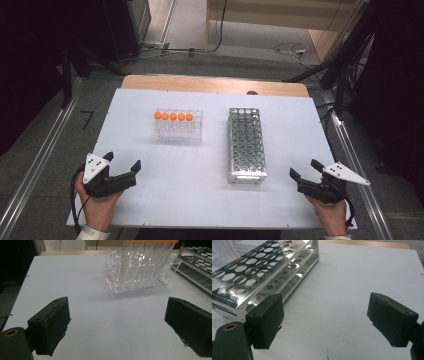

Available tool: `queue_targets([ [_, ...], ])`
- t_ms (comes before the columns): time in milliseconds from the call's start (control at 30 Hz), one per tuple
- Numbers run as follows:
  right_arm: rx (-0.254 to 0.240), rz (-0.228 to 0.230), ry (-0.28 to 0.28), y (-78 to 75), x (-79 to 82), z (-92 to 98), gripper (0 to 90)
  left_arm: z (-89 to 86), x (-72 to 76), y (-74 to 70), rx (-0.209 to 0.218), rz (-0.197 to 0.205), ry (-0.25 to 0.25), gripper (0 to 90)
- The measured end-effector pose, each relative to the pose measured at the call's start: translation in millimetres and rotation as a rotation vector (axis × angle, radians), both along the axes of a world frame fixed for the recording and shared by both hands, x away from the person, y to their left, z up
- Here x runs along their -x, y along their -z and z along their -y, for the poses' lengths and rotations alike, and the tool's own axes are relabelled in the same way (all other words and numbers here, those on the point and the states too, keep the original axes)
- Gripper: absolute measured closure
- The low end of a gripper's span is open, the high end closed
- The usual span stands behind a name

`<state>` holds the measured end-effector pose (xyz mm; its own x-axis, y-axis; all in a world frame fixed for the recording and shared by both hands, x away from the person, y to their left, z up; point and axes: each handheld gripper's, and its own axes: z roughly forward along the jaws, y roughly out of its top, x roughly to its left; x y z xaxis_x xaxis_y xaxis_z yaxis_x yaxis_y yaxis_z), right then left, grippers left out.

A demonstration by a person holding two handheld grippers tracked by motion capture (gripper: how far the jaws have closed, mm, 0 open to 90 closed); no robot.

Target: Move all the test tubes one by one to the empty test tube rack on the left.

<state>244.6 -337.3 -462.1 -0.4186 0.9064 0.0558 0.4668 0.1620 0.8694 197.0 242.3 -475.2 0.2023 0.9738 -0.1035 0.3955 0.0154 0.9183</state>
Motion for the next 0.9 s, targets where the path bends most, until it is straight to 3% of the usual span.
queue_targets([
  [433, 0.002, 0.001, 0.089, 4.2, 5.6, 25.0, 12.4, -17.9, 7.0, 6.7, -0.015, -0.019, -0.047, 6.5],
  [667, 0.026, -0.013, 0.151, 11.6, 5.2, 41.9, 12.2, -26.9, 7.1, 11.3, -0.023, -0.032, -0.088, 6.5],
  [900, 0.017, -0.04, 0.199, 19.4, 5.4, 58.1, 12.1, -34.9, 2.1, 17.5, -0.036, -0.062, -0.134, 6.5],
])
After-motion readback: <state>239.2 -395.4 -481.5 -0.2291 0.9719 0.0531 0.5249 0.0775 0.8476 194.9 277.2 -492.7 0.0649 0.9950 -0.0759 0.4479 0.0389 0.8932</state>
